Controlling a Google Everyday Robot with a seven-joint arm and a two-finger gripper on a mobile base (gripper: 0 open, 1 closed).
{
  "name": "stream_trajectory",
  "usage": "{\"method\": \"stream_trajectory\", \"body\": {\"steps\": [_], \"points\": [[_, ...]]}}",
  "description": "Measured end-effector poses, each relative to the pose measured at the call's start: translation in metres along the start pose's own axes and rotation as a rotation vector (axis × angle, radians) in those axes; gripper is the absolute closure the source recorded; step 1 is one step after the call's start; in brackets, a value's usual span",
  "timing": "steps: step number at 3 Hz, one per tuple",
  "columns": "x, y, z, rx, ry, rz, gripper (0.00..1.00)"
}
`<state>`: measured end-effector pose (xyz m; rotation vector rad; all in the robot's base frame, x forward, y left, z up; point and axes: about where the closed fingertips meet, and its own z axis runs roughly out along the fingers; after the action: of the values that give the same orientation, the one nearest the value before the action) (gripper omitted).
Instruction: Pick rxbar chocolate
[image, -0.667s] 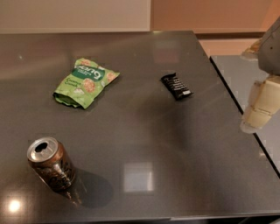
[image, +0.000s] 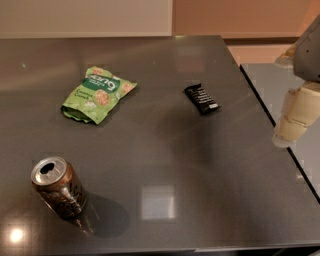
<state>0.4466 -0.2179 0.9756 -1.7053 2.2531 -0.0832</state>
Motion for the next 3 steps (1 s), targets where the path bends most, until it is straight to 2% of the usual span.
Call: {"method": "stream_trajectory", "body": {"steps": [1,3], "points": [[0.001,-0.022,0.012,-0.009,-0.01,0.067,0.0],[0.0,-0.071,0.066,-0.051,-0.024,0.252,0.0]]}}
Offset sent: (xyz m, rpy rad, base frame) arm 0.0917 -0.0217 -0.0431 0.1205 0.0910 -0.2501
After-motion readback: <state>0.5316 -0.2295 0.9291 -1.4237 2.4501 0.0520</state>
